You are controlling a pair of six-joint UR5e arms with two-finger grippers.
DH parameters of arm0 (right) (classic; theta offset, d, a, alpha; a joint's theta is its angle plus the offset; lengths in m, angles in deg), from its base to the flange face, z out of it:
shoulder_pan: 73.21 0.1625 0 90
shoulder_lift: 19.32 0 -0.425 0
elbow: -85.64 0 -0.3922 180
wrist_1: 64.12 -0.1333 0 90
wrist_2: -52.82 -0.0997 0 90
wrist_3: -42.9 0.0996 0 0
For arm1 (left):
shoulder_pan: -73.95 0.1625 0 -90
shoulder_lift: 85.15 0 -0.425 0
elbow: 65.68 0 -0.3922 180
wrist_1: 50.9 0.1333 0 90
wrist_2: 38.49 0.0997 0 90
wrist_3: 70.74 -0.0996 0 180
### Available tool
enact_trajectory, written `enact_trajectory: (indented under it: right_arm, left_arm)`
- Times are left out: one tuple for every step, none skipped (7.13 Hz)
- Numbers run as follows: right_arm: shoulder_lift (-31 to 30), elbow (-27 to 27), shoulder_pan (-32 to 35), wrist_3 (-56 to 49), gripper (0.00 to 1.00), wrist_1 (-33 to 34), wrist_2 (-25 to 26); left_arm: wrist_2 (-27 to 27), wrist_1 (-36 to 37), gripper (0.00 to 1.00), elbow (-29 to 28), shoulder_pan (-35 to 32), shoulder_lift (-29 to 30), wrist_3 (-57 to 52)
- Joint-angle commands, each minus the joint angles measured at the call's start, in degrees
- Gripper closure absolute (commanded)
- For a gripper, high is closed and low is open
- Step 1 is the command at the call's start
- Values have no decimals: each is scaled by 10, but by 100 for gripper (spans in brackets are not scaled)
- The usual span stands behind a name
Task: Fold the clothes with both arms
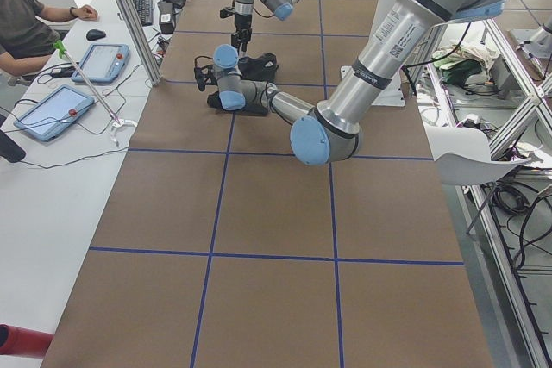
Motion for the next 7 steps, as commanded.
enact_trajectory:
  right_arm:
    - [1, 5, 6, 2, 0, 5, -1]
    - [3, 8, 2, 1, 0, 7, -3]
    - [4, 11, -12, -6, 0, 7, -5]
    - [6, 14, -38, -7, 0, 13, 4]
    - [21, 15, -61, -7, 0, 56, 31]
    - [49, 15, -92, -14, 0, 131, 77]
    - [63, 11, -111, -32, 0, 153, 99]
  left_arm:
    - [0, 4, 0, 12, -2, -4, -5]
    - [-3, 7, 0, 25, -5, -8, -5]
    - [-7, 7, 0, 51, -7, -37, -7]
    - [-7, 9, 0, 82, -10, -65, -44]
    - [-8, 9, 0, 98, -17, -90, -64]
    - [-10, 9, 0, 132, -28, -121, -73]
    - [-20, 9, 0, 146, -32, -140, -74]
